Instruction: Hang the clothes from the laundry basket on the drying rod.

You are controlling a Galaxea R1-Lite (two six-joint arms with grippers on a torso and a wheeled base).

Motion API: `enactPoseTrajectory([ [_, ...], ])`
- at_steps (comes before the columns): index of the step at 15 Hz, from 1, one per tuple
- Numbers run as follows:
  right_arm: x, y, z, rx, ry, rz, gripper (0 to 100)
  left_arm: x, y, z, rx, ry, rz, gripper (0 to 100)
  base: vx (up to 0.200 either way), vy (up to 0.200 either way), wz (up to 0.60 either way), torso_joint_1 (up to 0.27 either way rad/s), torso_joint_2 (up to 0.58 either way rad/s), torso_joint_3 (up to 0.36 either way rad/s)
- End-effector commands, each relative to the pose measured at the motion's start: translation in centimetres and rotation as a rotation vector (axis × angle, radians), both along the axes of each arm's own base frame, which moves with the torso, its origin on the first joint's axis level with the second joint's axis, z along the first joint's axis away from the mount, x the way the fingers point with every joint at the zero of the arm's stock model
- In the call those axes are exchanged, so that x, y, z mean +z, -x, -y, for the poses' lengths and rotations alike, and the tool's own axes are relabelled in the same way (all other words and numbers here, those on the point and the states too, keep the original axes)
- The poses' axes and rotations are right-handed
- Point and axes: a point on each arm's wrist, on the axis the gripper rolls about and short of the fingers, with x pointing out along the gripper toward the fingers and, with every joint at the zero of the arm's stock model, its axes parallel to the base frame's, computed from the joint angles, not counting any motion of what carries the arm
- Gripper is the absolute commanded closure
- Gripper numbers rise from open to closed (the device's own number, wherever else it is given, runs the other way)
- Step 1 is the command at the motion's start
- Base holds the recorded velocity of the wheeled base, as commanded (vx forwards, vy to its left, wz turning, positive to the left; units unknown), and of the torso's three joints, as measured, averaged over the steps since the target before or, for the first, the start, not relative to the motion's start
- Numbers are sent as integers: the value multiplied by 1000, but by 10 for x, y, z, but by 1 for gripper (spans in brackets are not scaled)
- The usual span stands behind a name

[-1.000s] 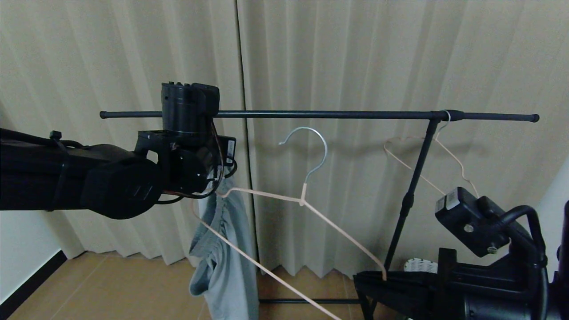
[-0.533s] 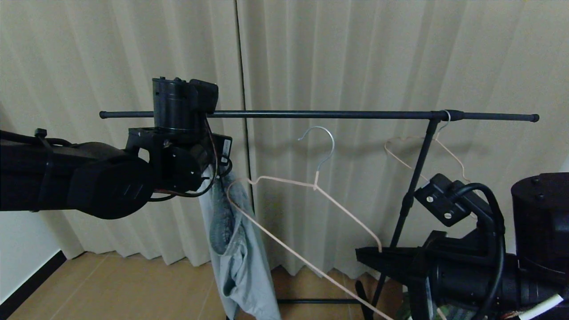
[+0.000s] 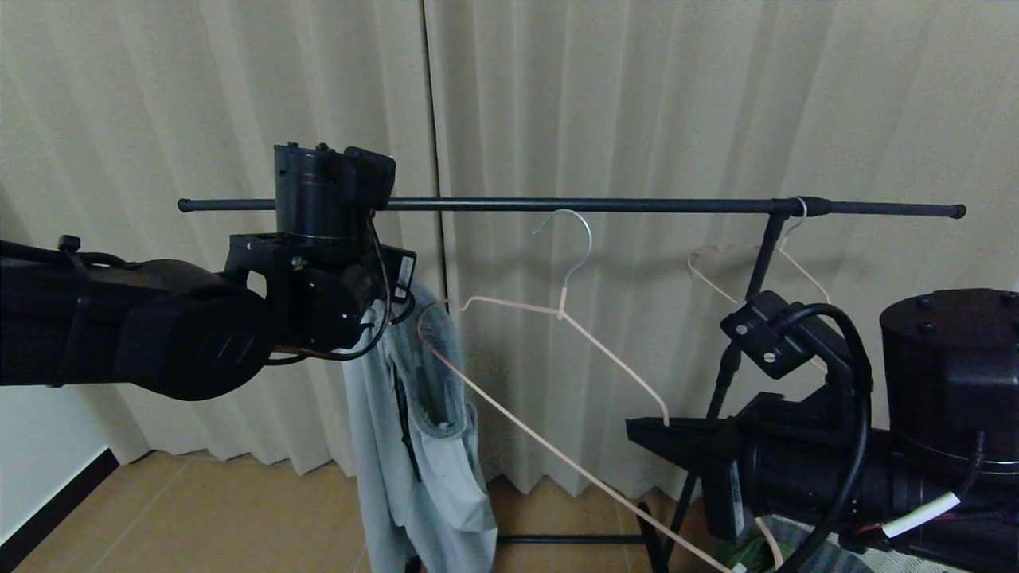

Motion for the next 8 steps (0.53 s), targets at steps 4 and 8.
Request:
enactPoseTrajectory([
  [4, 6, 9, 0, 64, -37, 4, 100, 3, 0, 0, 0, 5, 9, 100, 0, 0, 0, 0, 0, 0],
  [8, 5, -3, -12, 59, -78, 56, 100, 3, 2, 1, -6, 1, 5, 100, 0, 0, 0, 0, 0, 0],
])
